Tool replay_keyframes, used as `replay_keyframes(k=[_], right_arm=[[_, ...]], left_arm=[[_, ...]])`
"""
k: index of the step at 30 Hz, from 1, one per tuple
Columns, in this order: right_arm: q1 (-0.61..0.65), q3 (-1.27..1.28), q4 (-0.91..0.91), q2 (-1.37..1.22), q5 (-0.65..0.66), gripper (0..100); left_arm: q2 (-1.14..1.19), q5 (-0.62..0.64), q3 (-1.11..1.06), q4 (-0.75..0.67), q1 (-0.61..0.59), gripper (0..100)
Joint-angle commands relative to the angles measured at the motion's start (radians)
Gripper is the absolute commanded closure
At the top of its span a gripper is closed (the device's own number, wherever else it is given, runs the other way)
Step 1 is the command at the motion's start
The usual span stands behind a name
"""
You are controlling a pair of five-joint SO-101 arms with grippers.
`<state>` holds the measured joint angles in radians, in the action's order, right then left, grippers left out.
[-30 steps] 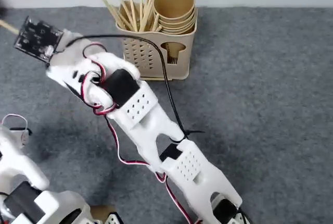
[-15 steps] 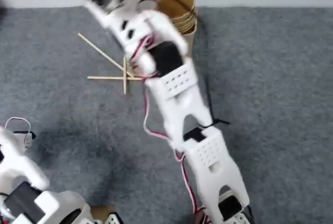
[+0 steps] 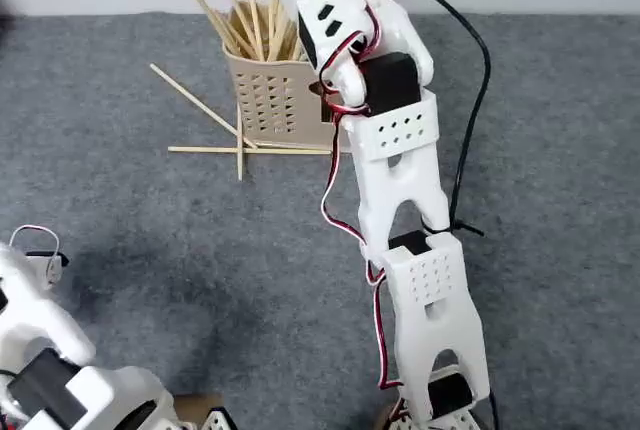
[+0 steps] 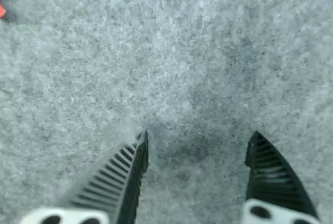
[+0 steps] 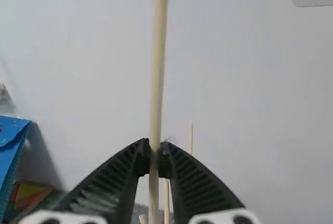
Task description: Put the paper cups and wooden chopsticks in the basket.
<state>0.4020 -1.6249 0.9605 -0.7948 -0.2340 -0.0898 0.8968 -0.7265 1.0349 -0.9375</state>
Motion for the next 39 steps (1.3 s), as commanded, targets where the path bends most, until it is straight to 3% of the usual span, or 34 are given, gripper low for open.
replay_keyframes(k=[1, 8, 19, 29, 39], right_arm=[[0.024, -0.057, 0.004, 0.084, -0.031, 99.1], [0.035, -0.043, -0.124, 0.022, -0.025, 99.1], [0.042, -0.043, -0.137, -0.104, -0.017, 99.1], [0.047, -0.044, -0.197, -0.189, 0.120, 99.1], [0.096, -0.044, -0.205, -0.268, 0.126, 99.1]], left_arm=[[-0.054, -0.006, 0.004, -0.006, -0.002, 71], [-0.054, -0.005, 0.004, -0.006, 0.000, 71], [-0.055, -0.005, 0.004, -0.006, -0.005, 71], [-0.055, -0.005, 0.004, -0.006, -0.005, 71], [-0.055, -0.005, 0.004, -0.006, -0.003, 71]])
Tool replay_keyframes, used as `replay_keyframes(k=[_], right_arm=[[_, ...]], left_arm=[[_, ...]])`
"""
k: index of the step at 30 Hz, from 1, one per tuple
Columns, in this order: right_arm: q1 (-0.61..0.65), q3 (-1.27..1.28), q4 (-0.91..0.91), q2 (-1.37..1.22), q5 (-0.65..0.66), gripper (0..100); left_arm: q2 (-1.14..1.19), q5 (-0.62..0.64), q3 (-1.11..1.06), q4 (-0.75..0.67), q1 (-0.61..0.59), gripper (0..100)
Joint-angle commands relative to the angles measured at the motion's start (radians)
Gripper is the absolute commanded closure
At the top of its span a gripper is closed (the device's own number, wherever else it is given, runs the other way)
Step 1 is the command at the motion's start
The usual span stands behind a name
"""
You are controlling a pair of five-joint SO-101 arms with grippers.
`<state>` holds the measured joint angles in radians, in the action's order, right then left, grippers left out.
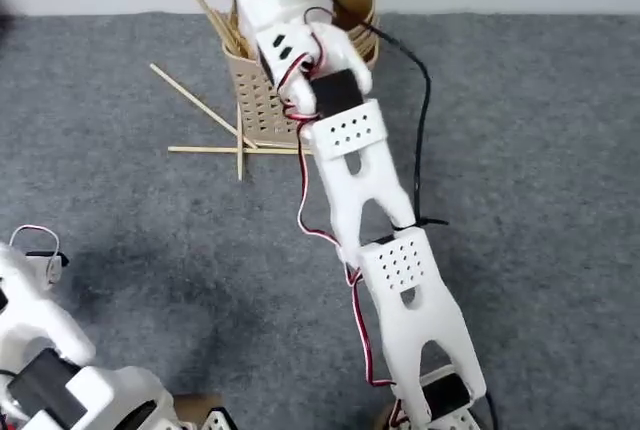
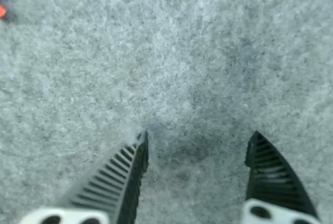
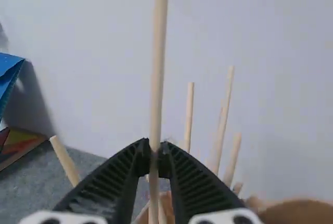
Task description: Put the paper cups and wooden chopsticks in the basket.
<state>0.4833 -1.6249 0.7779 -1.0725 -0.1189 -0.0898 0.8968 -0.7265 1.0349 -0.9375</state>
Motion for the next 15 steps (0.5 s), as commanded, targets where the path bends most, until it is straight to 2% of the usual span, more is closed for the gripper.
replay_keyframes(k=[1, 7, 12, 15], right_arm=[[0.021, -0.044, -0.022, 0.002, 0.011, 99.1], [0.010, -0.044, -0.021, -0.035, 0.014, 99.1], [0.004, -0.044, -0.022, -0.028, 0.172, 99.1], [0.004, -0.058, -0.016, -0.027, 0.213, 99.1]], left_arm=[[-0.055, -0.005, 0.004, -0.006, -0.003, 71], [-0.055, -0.005, 0.004, -0.006, -0.003, 71], [-0.055, -0.005, 0.004, -0.006, -0.003, 71], [-0.055, -0.005, 0.004, -0.006, -0.002, 71]])
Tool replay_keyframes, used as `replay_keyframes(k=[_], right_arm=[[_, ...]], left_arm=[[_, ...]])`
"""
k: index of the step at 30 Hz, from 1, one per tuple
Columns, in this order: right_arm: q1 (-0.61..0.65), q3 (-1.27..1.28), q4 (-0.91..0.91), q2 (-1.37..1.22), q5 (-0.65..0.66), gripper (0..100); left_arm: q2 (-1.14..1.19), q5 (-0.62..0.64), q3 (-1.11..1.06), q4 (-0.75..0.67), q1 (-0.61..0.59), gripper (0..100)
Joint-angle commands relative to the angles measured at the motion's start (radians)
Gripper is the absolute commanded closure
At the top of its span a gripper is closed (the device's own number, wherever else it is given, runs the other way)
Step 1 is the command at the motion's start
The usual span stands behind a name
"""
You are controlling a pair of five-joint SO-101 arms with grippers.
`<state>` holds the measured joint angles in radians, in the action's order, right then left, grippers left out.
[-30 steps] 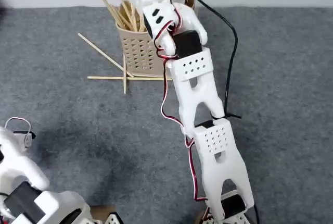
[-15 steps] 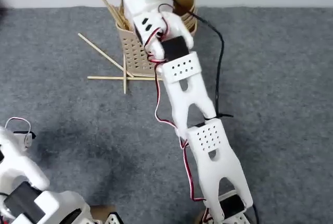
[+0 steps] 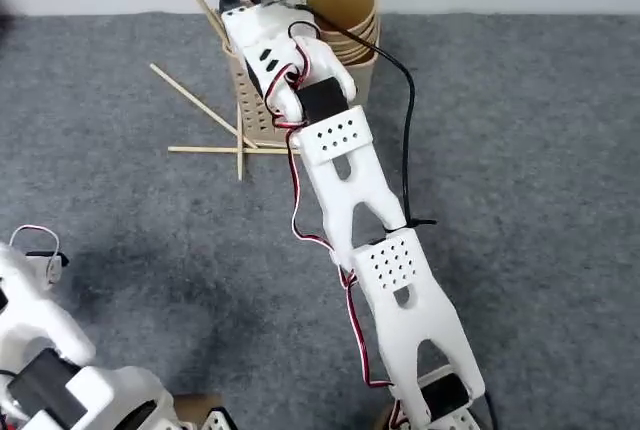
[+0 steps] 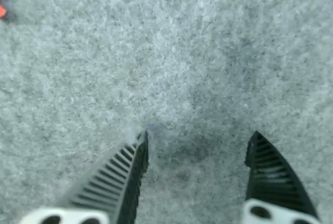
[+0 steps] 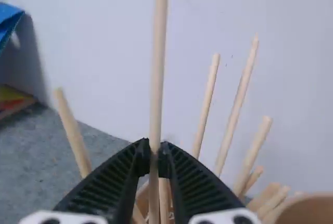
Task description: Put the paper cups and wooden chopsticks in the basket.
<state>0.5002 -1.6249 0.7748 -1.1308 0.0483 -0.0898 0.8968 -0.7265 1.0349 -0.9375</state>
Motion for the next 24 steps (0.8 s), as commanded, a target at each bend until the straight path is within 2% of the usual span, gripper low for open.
replay_keyframes(k=[1, 13, 16, 18, 24], right_arm=[[-0.013, -0.060, -0.012, 0.031, 0.051, 99.1], [-0.012, -0.060, -0.005, 0.025, 0.101, 98.7], [-0.007, -0.060, 0.117, 0.035, 0.100, 98.6], [-0.007, -0.060, 0.189, 0.035, 0.098, 96.6], [-0.008, -0.060, 0.213, 0.084, 0.000, 88.3]], left_arm=[[-0.055, -0.005, 0.004, -0.006, 0.000, 71], [-0.055, -0.005, 0.004, -0.006, -0.003, 71], [-0.055, -0.005, 0.004, -0.006, -0.003, 71], [-0.055, -0.005, 0.004, -0.006, -0.003, 71], [-0.055, -0.006, 0.004, -0.006, -0.003, 71]])
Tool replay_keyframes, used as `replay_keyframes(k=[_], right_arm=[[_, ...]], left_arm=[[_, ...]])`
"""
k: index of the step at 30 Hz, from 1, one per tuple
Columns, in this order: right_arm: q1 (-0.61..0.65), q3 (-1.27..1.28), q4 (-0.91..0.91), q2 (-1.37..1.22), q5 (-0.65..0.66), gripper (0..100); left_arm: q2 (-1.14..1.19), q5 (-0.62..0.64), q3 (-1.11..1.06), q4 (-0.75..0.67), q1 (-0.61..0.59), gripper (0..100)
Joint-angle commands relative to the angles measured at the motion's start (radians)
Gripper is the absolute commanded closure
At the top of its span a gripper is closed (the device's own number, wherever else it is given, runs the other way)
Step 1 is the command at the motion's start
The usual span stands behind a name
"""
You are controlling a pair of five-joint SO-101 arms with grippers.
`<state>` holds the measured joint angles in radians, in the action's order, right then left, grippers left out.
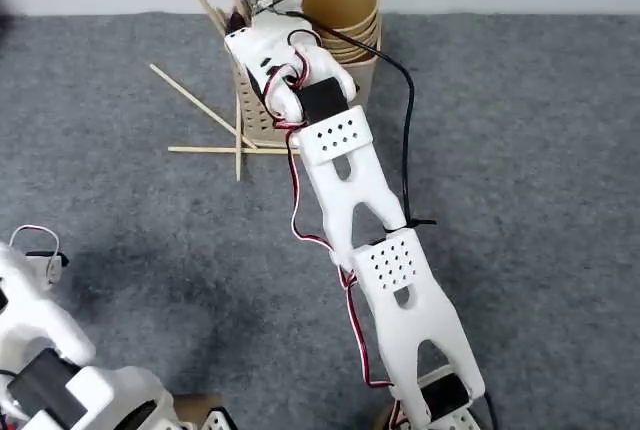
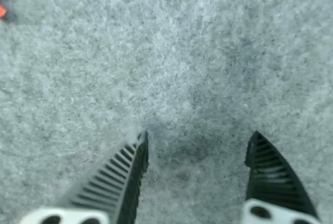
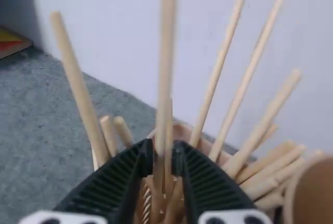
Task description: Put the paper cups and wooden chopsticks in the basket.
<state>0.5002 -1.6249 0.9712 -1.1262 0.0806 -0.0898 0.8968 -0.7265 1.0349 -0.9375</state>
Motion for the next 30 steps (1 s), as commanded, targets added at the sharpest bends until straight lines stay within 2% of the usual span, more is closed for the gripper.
replay_keyframes(k=[1, 11, 23, 25, 30], right_arm=[[-0.007, -0.060, 0.031, 0.088, -0.031, 87.5], [0.010, -0.060, 0.068, 0.202, -0.032, 86.5], [0.151, -0.060, 0.082, 0.410, -0.029, 87.0], [0.197, -0.060, 0.148, 0.438, -0.012, 87.0], [0.332, -0.060, 0.427, 0.484, 0.152, 87.0]], left_arm=[[-0.055, -0.006, 0.004, -0.006, -0.003, 71], [-0.055, -0.006, 0.004, -0.006, 0.002, 71], [-0.055, -0.006, 0.068, -0.006, 0.029, 71], [-0.055, -0.006, 0.101, -0.006, 0.048, 71], [-0.055, -0.003, 0.142, -0.005, 0.069, 71]])
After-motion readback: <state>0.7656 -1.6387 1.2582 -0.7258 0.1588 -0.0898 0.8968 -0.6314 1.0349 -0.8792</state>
